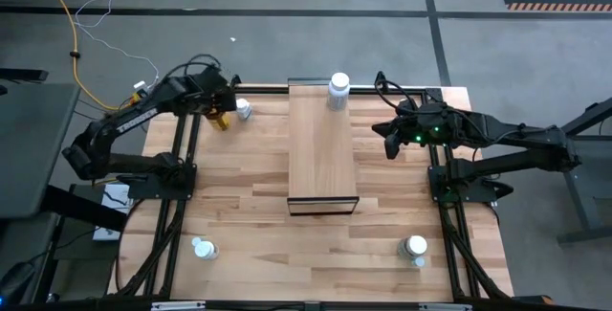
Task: Pick and place medicine bottles onto shelf by color
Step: Put the yellow pill bottle on the shelf
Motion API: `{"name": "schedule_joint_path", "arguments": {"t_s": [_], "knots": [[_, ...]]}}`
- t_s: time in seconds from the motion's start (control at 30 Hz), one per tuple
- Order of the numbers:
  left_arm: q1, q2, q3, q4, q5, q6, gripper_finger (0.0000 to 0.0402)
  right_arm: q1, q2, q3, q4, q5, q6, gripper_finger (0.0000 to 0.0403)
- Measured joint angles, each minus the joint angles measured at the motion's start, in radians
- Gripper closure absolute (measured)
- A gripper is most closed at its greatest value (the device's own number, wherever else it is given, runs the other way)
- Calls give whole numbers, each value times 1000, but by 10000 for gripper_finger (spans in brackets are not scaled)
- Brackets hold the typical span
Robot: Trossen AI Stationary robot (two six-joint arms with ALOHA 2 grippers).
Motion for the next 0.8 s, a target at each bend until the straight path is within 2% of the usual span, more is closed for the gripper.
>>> {"name": "schedule_joint_path", "arguments": {"t_s": [0.17, 0.37, 0.5, 0.6, 0.8], "knots": [[-47, -82, 148, -51, 36, 96, 201, 0, 0, 0, 4, 0, -1, 396], [-214, -70, 326, -51, 44, 118, 201, 0, 0, 0, 59, 0, 0, 396], [-353, 42, 445, -48, 33, 118, 200, 0, -8, 0, 119, 0, -26, 396], [-437, 159, 554, -47, -16, 149, 200, 0, -16, 0, 142, 0, -47, 396], [-504, 411, 828, -42, -91, 311, 200, 0, -20, 0, 141, 0, -48, 396]]}}
